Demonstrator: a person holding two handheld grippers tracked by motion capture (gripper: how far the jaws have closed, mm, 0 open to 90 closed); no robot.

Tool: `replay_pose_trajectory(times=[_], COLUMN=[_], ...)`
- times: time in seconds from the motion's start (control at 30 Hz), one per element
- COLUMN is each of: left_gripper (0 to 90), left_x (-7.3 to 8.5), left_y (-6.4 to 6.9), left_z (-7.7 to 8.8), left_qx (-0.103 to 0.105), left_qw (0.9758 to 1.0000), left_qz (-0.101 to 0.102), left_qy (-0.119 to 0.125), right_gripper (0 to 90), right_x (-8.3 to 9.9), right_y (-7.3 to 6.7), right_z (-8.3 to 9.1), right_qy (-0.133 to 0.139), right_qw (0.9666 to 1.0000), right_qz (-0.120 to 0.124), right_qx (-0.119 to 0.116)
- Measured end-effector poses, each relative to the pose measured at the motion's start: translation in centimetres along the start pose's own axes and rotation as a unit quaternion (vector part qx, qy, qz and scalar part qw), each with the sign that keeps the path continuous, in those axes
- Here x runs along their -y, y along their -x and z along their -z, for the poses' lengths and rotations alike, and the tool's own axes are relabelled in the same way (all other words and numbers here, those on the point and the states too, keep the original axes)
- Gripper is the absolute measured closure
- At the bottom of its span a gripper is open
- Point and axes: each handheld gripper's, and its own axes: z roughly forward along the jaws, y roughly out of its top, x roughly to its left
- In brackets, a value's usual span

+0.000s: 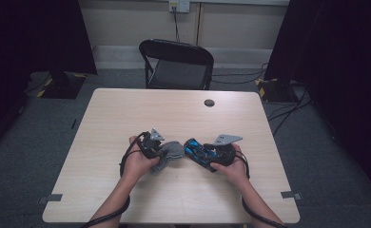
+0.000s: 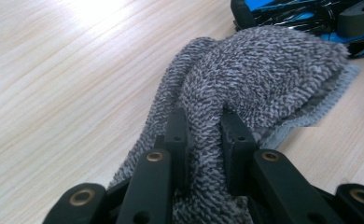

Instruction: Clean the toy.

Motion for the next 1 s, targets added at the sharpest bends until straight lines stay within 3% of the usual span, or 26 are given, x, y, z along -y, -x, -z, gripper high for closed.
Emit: replay_pose_trajectory(times=[0.27,0.43,0.77,1.0], left_gripper=[75.7,75.7,75.7,75.7], left_x=[0.1,-0.3,-0.9,-1.2], left_y=[-0.1,0.4,2.4,4.1], left_z=[0.5,0.9,1.1,0.9], left_qx=[0.001,0.012,0.025,0.048], left_qw=[1.0000,0.9999,0.9991,0.9977], left_qz=[0.000,-0.002,-0.033,-0.048], left_qy=[0.005,0.009,0.008,0.007], right_gripper=[44.1,44.1,44.1,44.1], right_x=[0.0,0.0,-0.1,-0.1], right_y=[0.0,0.0,0.0,0.0], right_z=[0.0,0.0,0.0,0.0], right_qy=[0.000,-0.001,-0.003,-0.003], right_qw=[1.0000,1.0000,1.0000,1.0000], right_qz=[0.000,0.001,0.002,0.003], right_qx=[0.000,0.000,0.000,0.000])
